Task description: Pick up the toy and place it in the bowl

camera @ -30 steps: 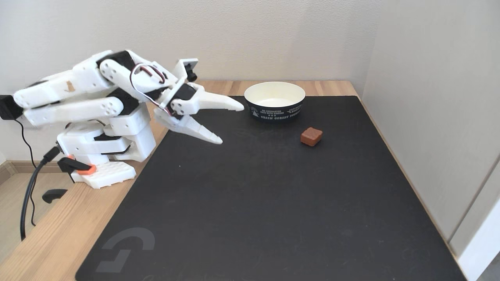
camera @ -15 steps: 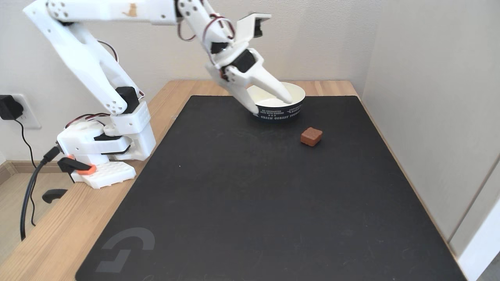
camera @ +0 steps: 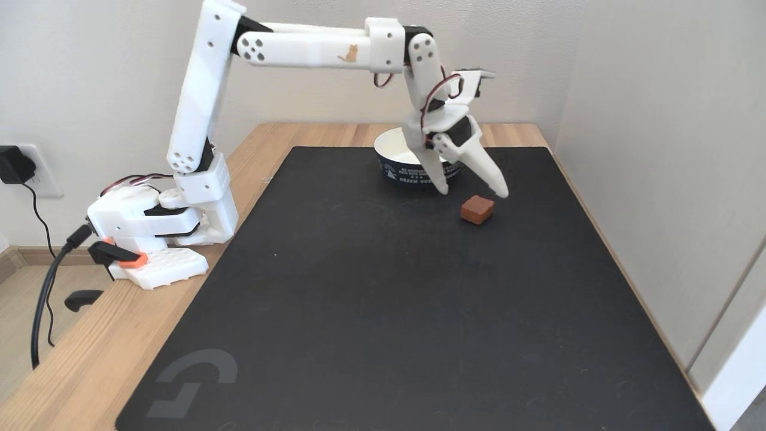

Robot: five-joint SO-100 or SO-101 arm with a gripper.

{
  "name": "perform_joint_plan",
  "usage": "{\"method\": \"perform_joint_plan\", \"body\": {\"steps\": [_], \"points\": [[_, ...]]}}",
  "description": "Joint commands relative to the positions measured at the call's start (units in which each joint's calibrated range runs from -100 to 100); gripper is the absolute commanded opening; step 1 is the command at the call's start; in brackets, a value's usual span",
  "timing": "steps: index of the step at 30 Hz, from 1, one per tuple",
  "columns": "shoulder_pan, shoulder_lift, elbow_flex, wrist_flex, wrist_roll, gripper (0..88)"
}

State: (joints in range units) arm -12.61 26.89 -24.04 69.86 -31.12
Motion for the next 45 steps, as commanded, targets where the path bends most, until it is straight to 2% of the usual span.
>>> {"method": "perform_joint_plan", "body": {"steps": [1, 9, 20, 30, 32, 33, 36, 37, 39, 45], "points": [[-0.31, 3.74, -9.98, 0.42, -1.19, 43.4], [-0.65, 11.33, -14.67, -0.34, -4.63, 43.4], [-1.15, 18.08, -22.6, -0.51, -6.62, 43.3], [-1.74, 20.67, -22.87, -0.51, -7.03, 42.9], [-1.74, 20.83, -22.96, -0.51, -7.03, 39.0], [-1.74, 20.83, -22.78, -0.51, -7.55, 32.0], [-1.74, 21.08, -22.51, -0.51, -8.34, 19.1], [-1.74, 21.5, -22.69, -0.51, -8.34, 10.9], [-1.65, 21.92, -22.87, -0.51, -8.34, 4.3], [-1.74, 22.42, -22.6, -0.51, -8.34, 2.5]]}}
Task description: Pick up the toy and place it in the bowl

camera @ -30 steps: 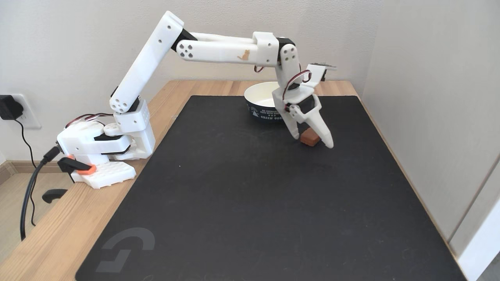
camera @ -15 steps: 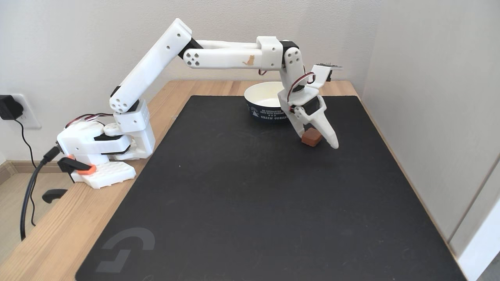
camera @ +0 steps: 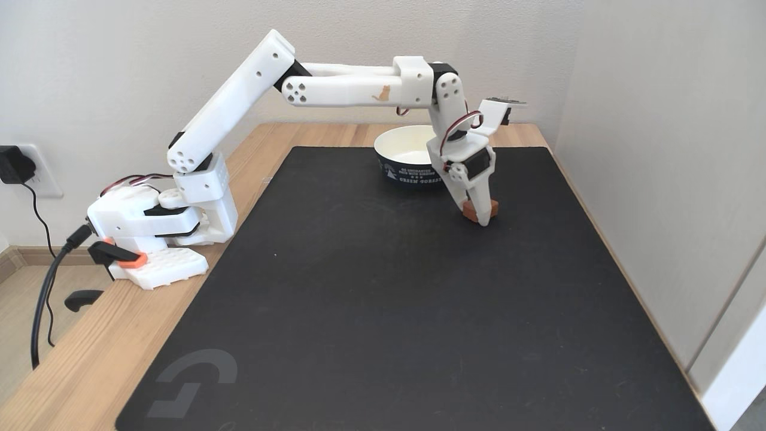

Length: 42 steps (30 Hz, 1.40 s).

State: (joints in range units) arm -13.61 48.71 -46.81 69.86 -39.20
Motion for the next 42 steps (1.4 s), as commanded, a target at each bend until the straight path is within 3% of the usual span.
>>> {"method": "perform_joint_plan", "body": {"steps": [1, 10, 21, 27, 30, 36, 42], "points": [[-0.82, 0.6, 0.08, -0.51, -0.2, 2.5], [-3.33, -3.48, -3.8, -7.29, 0.21, 2.5], [-13.87, -17.74, -3.53, -14.91, -0.26, 2.6], [-21.48, -18.82, 0.53, -14.15, -0.52, 2.7], [-25.25, -18.91, 7.47, -14.31, -3.33, 2.7], [-27.42, -18.99, 9.81, -13.89, -3.02, 2.7], [-26.67, -24.66, 7.83, -0.09, -2.71, 2.7]]}}
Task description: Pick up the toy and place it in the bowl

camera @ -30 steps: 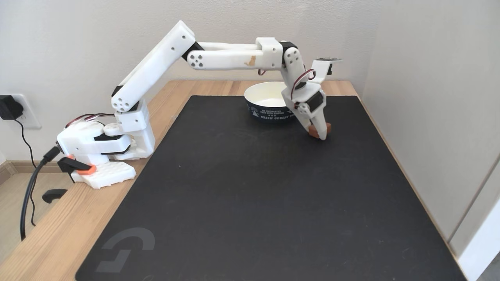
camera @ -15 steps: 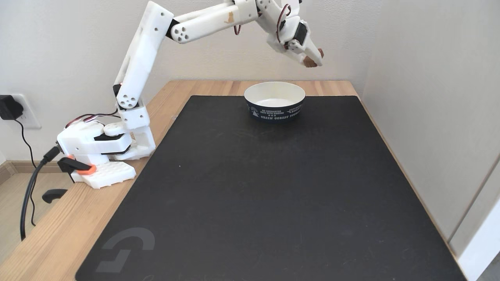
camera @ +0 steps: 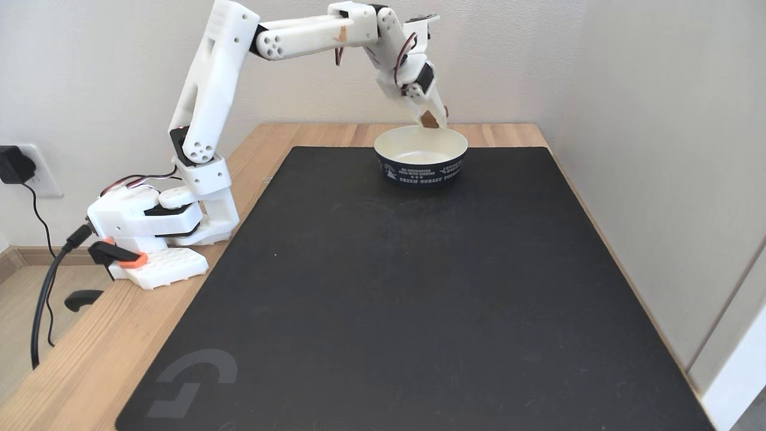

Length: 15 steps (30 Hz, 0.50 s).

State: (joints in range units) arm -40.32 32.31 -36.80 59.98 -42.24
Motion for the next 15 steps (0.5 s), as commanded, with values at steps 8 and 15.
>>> {"method": "perform_joint_plan", "body": {"steps": [8, 15], "points": [[2.89, -10.92, -1.55, 16.14, 2.94, 2.7], [3.48, -10.92, 6.38, 15.55, 2.63, 2.9]]}}
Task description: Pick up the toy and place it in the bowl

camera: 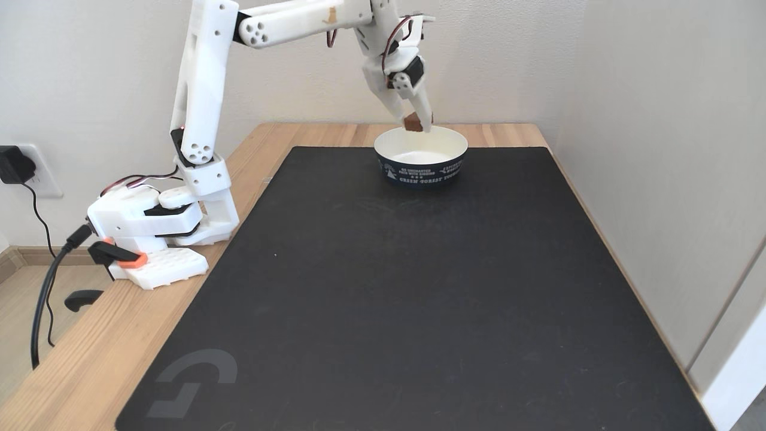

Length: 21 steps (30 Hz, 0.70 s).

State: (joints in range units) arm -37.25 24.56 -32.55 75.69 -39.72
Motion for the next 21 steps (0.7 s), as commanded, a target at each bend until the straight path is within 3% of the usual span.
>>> {"method": "perform_joint_plan", "body": {"steps": [1, 6, 14, 19, 21], "points": [[0.73, -3.1, 3.75, -0.24, -0.05, 5.9], [0.48, -3.1, 4.83, -0.24, -0.05, 21.3], [0.98, -4.1, 4.2, -2.19, 0.21, 21.0], [4.83, -8.68, 3.3, -7.1, 0.63, 4.7], [7.84, -14.27, 3.84, -7.1, 4.7, 3.2]]}}
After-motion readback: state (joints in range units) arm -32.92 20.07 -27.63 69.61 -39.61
